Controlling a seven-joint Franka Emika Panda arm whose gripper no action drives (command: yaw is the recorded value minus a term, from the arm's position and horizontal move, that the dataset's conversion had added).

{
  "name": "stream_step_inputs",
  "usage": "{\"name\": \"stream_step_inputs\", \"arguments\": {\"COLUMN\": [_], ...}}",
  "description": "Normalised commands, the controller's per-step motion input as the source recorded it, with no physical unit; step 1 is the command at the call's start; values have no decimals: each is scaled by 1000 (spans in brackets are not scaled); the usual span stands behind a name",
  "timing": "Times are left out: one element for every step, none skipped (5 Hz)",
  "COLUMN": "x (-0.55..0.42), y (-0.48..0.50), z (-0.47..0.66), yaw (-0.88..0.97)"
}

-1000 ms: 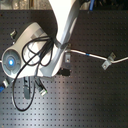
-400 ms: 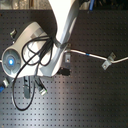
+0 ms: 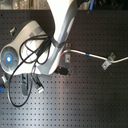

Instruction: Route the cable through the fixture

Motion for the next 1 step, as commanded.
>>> {"name": "stream_step_inputs", "arguments": {"x": [-162], "y": [-406], "z": [239], "yaw": [269]}}
